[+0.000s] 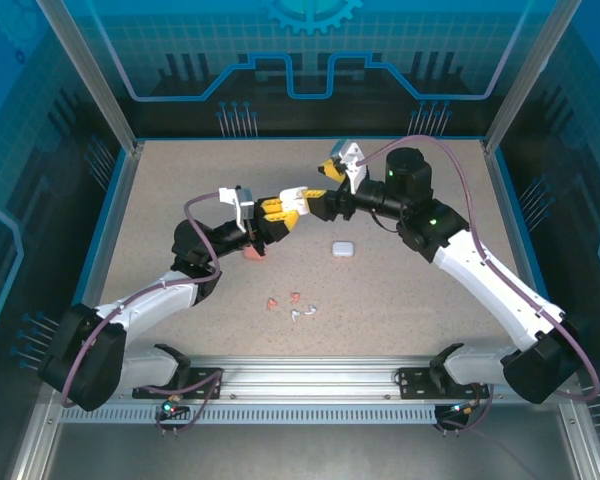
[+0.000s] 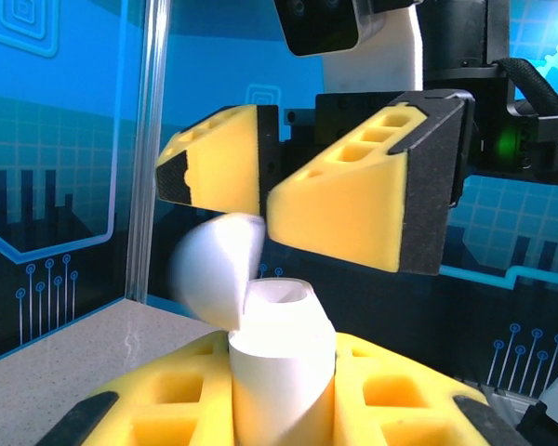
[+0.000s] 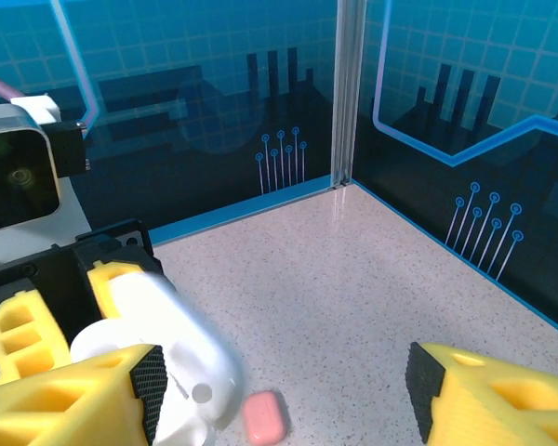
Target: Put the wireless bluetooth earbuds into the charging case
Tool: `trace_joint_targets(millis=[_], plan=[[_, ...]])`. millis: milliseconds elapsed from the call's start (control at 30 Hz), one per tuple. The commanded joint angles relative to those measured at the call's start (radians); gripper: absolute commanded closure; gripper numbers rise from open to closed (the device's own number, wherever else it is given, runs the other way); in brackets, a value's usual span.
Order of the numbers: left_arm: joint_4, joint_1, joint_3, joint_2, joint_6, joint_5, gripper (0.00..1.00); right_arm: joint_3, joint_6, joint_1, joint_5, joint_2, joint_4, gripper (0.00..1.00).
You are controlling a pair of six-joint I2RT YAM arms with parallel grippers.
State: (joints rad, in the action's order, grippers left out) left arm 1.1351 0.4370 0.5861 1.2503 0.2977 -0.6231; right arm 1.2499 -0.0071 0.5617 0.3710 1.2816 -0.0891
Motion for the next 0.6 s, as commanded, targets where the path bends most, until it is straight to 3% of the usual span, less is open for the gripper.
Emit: trace_joint_targets(millis=[0, 300, 567], plan=[[0.031, 0.012, 0.017, 0.002, -0.039, -0.024, 1.00, 0.032, 0.003, -0.011, -0.012, 0.008, -0.011, 0.28], [-0.012, 0.018, 0.000, -0.027, -0.077, 0.002, 1.00, 0.032, 0.024, -0.017, -0.001, -0.035, -0.042, 0.27], [-0.072, 0.018, -0.058, -0.112, -0.144, 0.069, 1.00, -0.008, 0.096, -0.020, -0.180, -0.188, -0.222, 0.23]])
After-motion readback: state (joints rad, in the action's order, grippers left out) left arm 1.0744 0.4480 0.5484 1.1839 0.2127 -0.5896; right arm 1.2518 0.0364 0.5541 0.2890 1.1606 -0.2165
